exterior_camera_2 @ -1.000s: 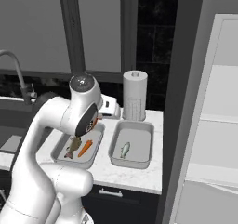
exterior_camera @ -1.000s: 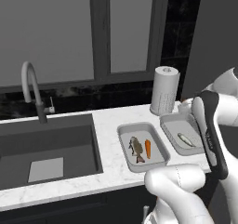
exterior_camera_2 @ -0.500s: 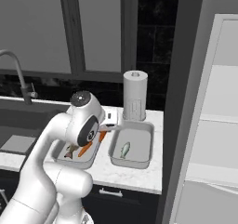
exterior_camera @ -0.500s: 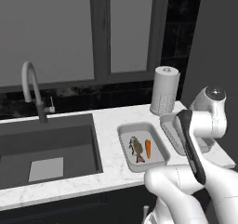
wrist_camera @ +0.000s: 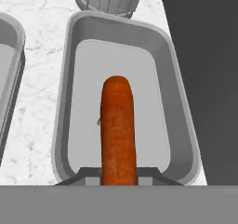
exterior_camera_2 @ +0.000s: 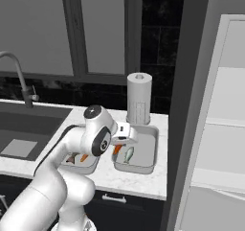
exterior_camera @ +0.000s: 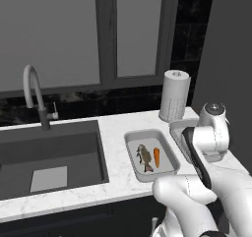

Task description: Place one carrot and one fish in each tupperware on the nearby counter, to pack two identical lunches.

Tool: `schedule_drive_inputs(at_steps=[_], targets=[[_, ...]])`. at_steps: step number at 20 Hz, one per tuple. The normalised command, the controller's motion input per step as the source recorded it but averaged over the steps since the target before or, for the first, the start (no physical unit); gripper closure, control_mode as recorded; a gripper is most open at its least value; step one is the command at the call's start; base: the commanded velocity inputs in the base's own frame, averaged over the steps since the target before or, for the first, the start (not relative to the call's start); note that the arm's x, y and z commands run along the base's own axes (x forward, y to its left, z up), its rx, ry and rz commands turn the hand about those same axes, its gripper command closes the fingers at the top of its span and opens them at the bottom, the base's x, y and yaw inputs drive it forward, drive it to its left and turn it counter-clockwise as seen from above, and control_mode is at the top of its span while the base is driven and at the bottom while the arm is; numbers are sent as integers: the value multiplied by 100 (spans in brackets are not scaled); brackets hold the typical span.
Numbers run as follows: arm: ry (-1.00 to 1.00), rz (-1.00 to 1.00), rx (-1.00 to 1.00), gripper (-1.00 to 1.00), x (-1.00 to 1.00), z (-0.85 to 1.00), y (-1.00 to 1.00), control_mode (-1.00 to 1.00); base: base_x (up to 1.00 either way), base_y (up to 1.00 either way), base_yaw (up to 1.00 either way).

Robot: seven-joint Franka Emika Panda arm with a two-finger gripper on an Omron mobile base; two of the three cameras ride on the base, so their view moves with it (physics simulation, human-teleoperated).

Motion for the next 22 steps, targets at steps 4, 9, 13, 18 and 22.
schedule_drive_inputs(at_steps=[4,9,13,18,22], targets=[[18,-3,0,100,40,-11,-45,-100,0,0,0],[11,0,0,100,30,-4,-35,-100,0,0,0],[2,0,0,100,16,-19,-27,-100,0,0,0],[-4,0,0,100,21,-44,-14,-100,0,0,0],[-5,0,0,100,26,-41,-5,-100,0,0,0]])
